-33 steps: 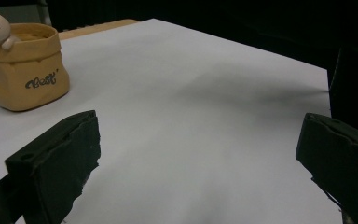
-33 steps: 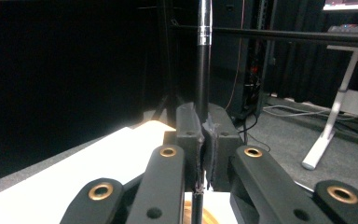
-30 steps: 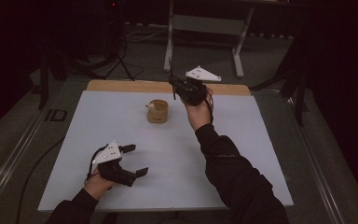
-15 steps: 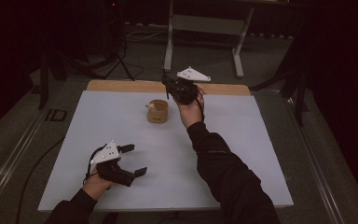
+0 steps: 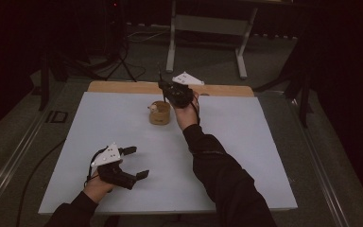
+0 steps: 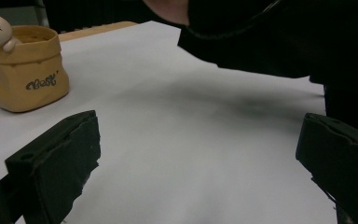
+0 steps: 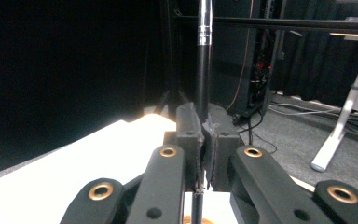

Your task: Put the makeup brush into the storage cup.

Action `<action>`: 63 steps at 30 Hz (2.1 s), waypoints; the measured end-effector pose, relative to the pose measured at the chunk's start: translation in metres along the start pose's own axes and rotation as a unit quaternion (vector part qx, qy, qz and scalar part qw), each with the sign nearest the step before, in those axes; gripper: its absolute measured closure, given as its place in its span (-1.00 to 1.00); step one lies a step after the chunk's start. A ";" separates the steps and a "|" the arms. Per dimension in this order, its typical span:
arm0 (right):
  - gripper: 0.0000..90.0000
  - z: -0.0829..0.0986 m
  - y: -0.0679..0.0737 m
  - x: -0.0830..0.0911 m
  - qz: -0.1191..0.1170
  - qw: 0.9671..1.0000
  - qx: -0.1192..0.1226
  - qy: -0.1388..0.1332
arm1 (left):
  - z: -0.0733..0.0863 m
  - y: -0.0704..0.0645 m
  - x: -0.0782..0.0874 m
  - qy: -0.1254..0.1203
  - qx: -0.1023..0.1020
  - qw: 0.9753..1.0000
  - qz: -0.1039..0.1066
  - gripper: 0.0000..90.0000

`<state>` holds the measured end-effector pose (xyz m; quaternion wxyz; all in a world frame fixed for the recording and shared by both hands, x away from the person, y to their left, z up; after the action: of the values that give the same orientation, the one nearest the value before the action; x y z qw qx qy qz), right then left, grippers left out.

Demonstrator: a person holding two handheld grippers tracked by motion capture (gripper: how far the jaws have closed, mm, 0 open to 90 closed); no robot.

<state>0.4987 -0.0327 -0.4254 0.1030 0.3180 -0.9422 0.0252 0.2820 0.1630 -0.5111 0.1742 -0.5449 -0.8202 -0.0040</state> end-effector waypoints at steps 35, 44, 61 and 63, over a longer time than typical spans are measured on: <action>0.90 0.072 -0.014 -0.033 0.009 0.999 -0.034 0.035 | 0.001 0.001 0.002 -0.007 0.010 1.000 0.008 -1.00; 0.90 0.081 -0.012 -0.028 0.003 0.999 -0.031 0.033 | 0.001 0.001 0.001 -0.005 0.010 1.000 0.007 -1.00; -0.68 0.061 -0.024 -0.023 -0.029 0.994 -0.086 0.053 | 0.002 0.000 -0.001 0.001 0.007 1.000 0.008 -1.00; -0.76 0.052 -0.028 -0.019 -0.036 0.994 -0.097 0.044 | 0.003 0.000 -0.001 0.002 0.007 1.000 0.009 -1.00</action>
<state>0.5207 -0.0497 -0.4806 0.1757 0.3393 -0.9225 -0.0556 0.2818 0.1623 -0.5139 0.1795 -0.5508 -0.8151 0.0019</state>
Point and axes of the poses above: each handheld gripper's, and its own axes: x roughly backward along the jaws, z roughly out of its underside, y roughly to its left, the point moved 2 cm from there along -x, roughly forward along the jaws, and after that the axes turned 9 degrees about z, right-handed, at the moved point
